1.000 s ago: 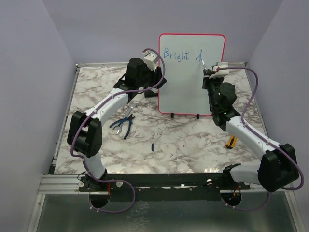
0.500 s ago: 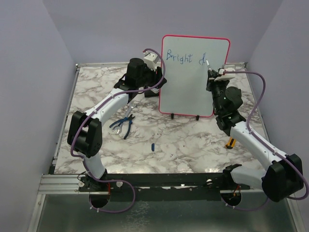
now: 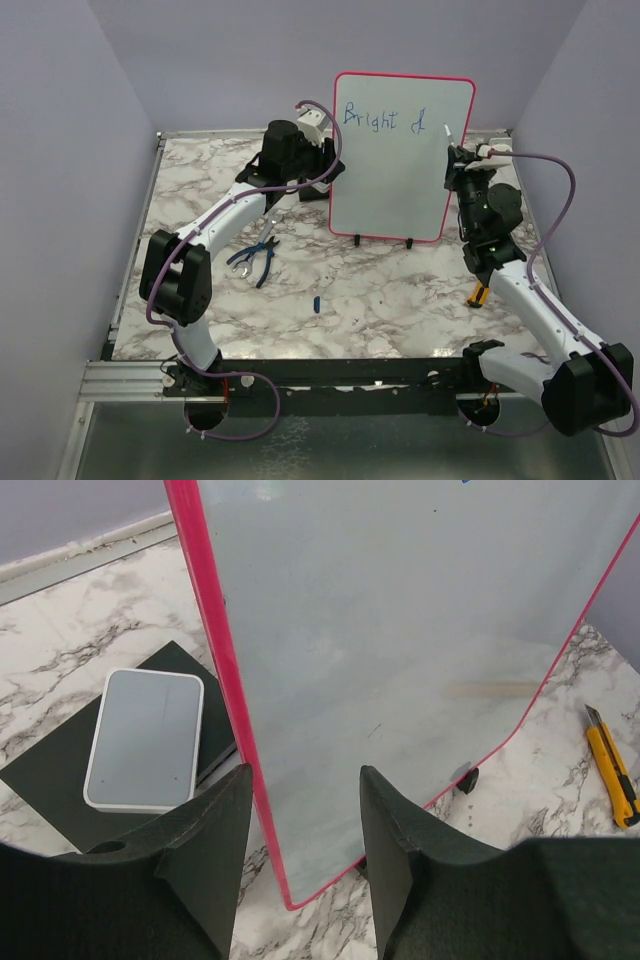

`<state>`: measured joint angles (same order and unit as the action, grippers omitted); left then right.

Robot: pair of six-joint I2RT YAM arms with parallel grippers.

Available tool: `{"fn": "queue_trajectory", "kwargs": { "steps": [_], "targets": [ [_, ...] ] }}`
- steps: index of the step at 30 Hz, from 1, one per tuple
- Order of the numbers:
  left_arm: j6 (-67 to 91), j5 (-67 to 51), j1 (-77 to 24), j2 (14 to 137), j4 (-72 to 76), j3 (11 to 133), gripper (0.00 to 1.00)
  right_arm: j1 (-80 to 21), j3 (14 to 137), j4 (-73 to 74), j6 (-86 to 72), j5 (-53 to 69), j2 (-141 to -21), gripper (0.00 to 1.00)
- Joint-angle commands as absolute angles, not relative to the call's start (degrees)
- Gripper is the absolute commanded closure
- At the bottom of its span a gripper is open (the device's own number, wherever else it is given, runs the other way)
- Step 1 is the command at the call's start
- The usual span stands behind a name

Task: Write a sentence on the whiteboard
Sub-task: Pick up the sentence from the whiteboard.

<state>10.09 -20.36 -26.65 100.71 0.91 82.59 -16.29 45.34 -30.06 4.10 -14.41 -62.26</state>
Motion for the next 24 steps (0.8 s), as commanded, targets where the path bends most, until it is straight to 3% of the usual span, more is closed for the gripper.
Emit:
{"fn": "queue_trajectory", "kwargs": {
  "steps": [1,24],
  "targets": [
    [10.24,-21.24,-26.72,98.91,1.22,82.78,0.52,-16.20,44.52,-29.17,2.90,-10.46,-60.38,0.99],
    [11.15,-21.09,-26.72,99.54,1.32,81.67,0.52,-11.95,43.42,-26.77,0.67,-0.78,-56.45,0.99]
  ]
}}
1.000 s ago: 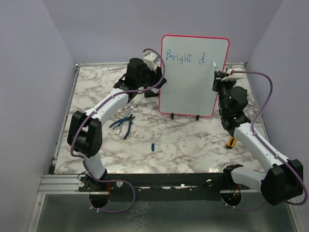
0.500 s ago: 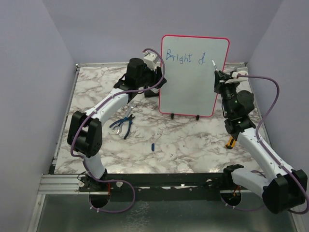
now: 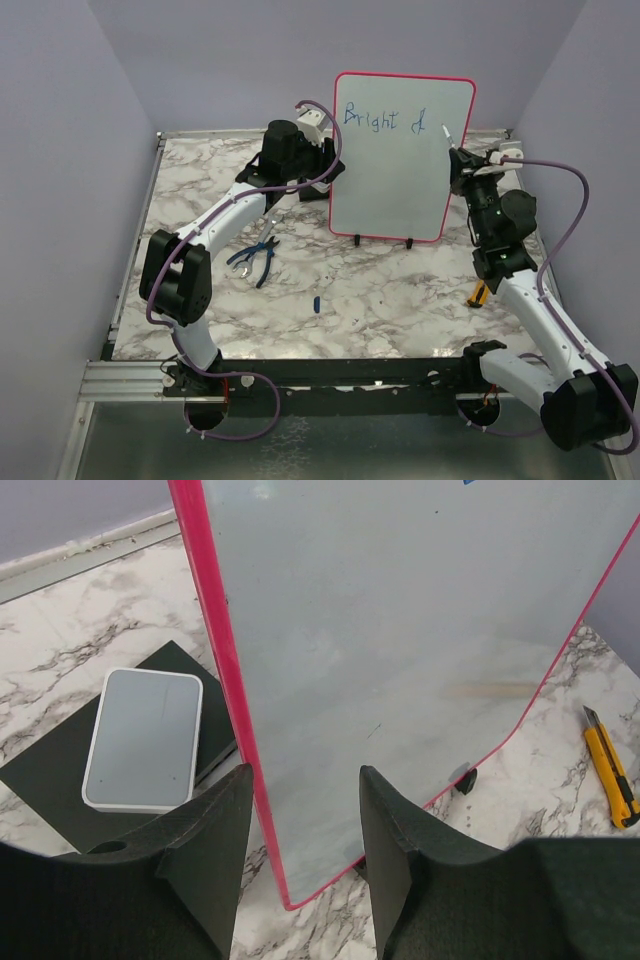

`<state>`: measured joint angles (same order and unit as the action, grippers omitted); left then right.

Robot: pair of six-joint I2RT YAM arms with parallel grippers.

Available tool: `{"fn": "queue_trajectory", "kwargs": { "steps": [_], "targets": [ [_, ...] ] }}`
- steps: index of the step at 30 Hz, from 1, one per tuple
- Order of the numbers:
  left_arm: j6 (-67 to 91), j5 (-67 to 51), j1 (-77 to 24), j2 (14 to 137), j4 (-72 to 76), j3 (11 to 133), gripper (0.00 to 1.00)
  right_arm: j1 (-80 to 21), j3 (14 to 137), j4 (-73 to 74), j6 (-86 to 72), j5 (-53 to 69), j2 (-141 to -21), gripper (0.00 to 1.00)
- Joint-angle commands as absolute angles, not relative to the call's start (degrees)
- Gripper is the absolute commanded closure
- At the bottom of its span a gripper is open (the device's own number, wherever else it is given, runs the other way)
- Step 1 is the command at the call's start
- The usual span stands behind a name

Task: Write a sentence on the whiteboard
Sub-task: Pick up the sentence from the whiteboard.

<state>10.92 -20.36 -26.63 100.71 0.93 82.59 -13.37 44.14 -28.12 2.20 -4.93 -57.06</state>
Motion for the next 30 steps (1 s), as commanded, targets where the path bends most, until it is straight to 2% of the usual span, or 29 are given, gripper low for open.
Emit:
{"fn": "queue_trajectory", "kwargs": {
  "steps": [1,30],
  "targets": [
    [11.16,-21.14,-26.76,99.63,1.32,81.59,0.52,-11.81,43.51,-26.74,0.57,-0.42,-56.62,0.99],
    [10.91,-21.47,-26.73,99.02,1.32,80.86,0.54,-11.78,46.05,-35.95,1.53,0.88,-65.68,0.99]
  ]
}}
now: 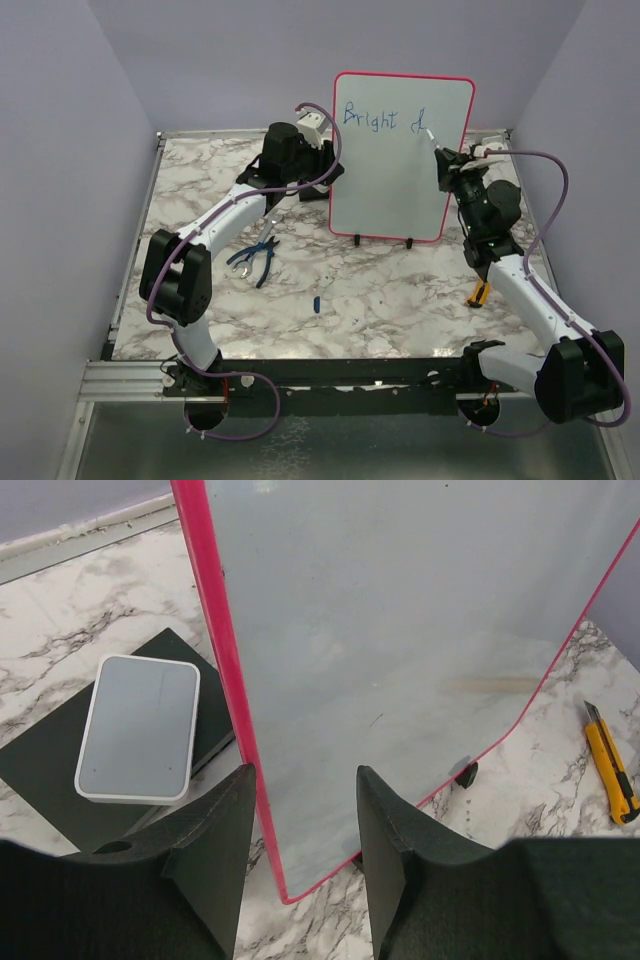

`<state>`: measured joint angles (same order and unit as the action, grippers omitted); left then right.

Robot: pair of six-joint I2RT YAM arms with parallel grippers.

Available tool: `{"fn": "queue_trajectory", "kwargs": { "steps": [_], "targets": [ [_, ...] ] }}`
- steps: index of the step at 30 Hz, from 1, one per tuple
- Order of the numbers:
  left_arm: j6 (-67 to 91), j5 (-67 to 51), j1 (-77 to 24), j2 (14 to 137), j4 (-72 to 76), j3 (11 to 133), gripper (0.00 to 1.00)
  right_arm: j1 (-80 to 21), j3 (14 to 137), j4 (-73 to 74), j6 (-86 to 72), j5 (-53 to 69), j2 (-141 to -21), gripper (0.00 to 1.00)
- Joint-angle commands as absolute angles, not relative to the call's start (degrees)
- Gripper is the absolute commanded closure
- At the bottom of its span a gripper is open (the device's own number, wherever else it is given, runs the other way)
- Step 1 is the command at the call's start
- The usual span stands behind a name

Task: Write a sentence on the whiteboard
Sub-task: Pick up the sentence from the whiteboard.

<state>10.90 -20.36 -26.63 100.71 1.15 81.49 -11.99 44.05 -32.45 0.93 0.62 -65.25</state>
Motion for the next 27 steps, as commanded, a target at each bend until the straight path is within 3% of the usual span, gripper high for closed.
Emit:
{"fn": "queue_trajectory", "kwargs": {
  "steps": [1,27],
  "targets": [
    [10.90,-21.44,-26.68,98.99,1.32,80.86,0.54,-11.76,46.08,-36.20,1.58,0.88,-65.71,0.99],
    [10.83,-21.62,-26.69,99.18,1.32,80.95,0.54,-11.77,49.05,-35.75,3.15,-3.91,-69.55,0.99]
  ]
}}
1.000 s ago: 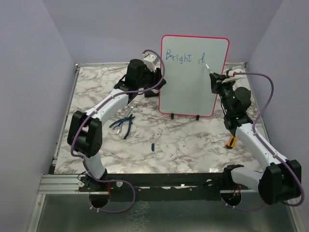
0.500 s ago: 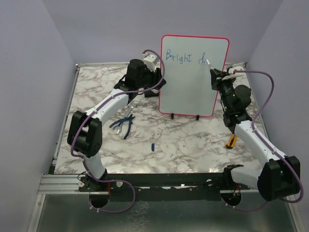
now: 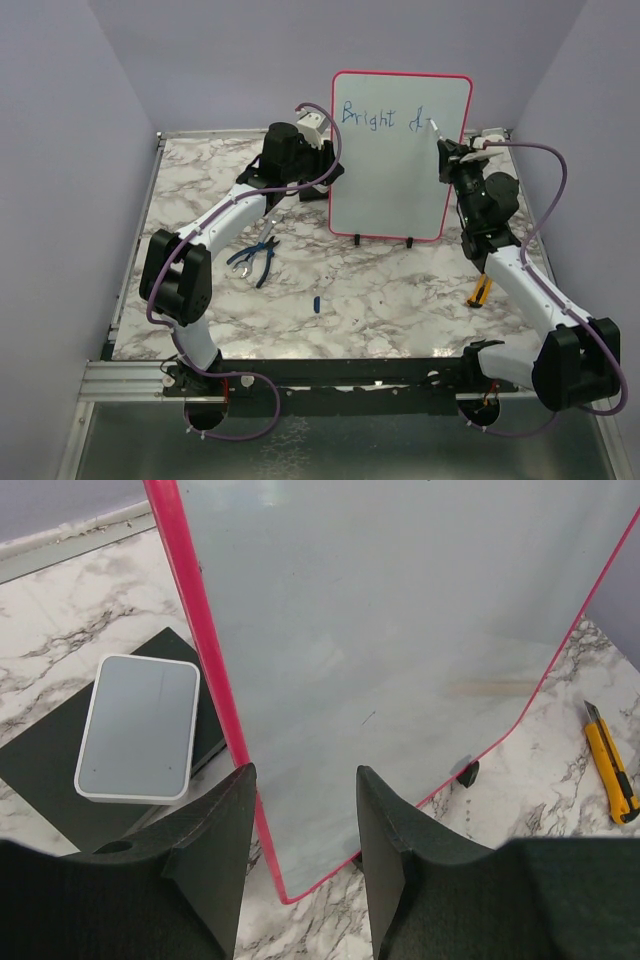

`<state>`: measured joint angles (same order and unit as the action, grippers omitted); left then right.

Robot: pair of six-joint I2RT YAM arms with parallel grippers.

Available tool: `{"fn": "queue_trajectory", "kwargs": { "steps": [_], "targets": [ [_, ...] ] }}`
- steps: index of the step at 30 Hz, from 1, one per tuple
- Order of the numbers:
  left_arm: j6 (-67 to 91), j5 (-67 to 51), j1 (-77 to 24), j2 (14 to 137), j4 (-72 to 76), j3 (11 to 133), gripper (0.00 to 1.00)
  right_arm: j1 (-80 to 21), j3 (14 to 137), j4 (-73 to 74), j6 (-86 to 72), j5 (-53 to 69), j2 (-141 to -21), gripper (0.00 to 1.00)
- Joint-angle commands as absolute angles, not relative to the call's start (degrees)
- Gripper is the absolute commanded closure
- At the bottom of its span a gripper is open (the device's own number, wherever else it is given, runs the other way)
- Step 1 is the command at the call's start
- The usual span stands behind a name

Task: Write a sentence on the whiteboard
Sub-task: Pick up the sentence from the whiteboard.

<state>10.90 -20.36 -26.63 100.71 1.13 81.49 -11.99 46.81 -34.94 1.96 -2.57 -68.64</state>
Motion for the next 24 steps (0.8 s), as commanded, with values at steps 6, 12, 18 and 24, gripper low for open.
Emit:
{"fn": "queue_trajectory", "kwargs": {
  "steps": [6,12,18,24],
  "targets": [
    [10.88,-21.62,-26.72,99.14,1.32,80.95,0.54,-11.78,50.19,-34.50,3.88,-1.76,-70.41,0.99],
    [10.90,-21.65,-26.72,99.12,1.32,81.01,0.54,-11.78,50.64,-33.27,4.22,-0.35,-71.34,0.99],
    [11.03,-21.84,-26.76,99.15,1.32,81.11,0.54,-11.73,51.05,-31.69,4.39,2.18,-71.79,0.99],
    [11.15,-21.96,-26.76,99.10,1.32,81.12,0.54,-11.73,50.84,-30.70,4.31,2.22,-71.64,0.99]
  ]
}}
